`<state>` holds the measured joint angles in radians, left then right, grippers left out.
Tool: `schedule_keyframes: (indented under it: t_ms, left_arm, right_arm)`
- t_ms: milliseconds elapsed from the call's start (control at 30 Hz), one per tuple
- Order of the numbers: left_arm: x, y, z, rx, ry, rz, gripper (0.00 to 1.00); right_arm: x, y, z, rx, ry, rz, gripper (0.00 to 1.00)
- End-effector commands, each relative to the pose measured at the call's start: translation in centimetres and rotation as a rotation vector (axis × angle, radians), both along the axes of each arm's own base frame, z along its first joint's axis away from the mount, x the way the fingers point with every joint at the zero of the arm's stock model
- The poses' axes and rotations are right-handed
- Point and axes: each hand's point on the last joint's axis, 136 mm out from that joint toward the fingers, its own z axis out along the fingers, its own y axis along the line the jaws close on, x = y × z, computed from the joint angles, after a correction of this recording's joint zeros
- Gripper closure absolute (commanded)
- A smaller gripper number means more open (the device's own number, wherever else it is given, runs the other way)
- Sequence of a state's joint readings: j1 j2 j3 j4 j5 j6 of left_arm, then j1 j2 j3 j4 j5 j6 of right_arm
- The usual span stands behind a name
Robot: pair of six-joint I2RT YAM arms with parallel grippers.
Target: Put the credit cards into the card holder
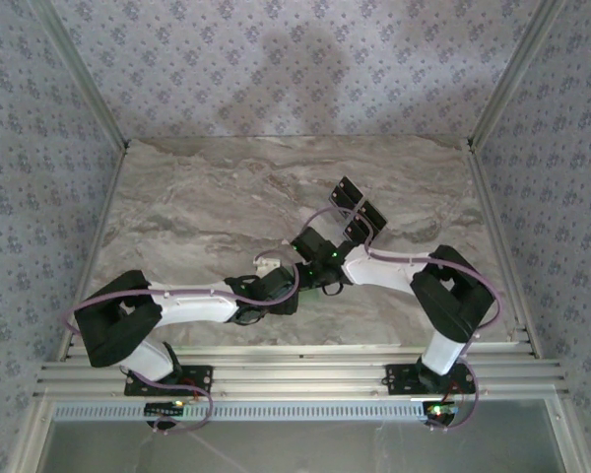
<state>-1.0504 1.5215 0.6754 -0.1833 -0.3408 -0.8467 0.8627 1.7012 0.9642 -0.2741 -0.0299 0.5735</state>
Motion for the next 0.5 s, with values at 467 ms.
schedule_keyframes:
  t_ms: [467]
  left_arm:
    - [-1.1, 1.0, -1.9, 0.067, 0.067, -0.019, 0.04]
  right_arm:
    - [-7.9, -6.5, -8.4, -0.230, 0.231, -0.017, 1.00]
